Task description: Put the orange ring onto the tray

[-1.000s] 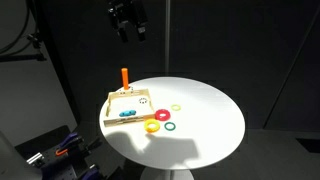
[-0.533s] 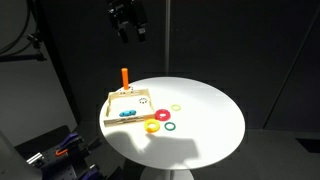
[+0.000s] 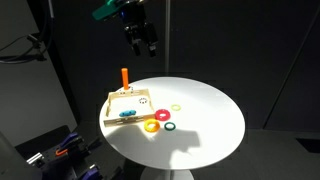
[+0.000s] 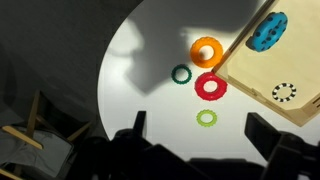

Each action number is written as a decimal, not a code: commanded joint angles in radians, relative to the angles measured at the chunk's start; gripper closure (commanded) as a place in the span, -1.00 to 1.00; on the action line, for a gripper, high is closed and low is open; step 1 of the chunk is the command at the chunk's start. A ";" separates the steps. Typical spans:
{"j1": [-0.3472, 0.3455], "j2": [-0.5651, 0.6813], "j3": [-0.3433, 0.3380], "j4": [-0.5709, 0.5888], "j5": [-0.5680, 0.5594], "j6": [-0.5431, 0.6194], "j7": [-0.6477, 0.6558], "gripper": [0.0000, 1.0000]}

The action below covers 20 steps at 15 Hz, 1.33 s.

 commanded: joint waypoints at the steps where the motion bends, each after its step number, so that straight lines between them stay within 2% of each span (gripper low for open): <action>1: -0.010 0.099 0.006 -0.003 -0.004 0.061 0.049 -1.00; 11: -0.015 0.349 -0.031 -0.022 0.074 0.228 0.021 -1.00; 14: -0.019 0.394 -0.033 -0.014 0.123 0.221 0.000 -1.00; 15: -0.013 0.382 -0.029 -0.025 0.088 0.219 0.030 -1.00; 20: -0.013 0.409 -0.029 -0.016 0.089 0.208 0.038 -1.00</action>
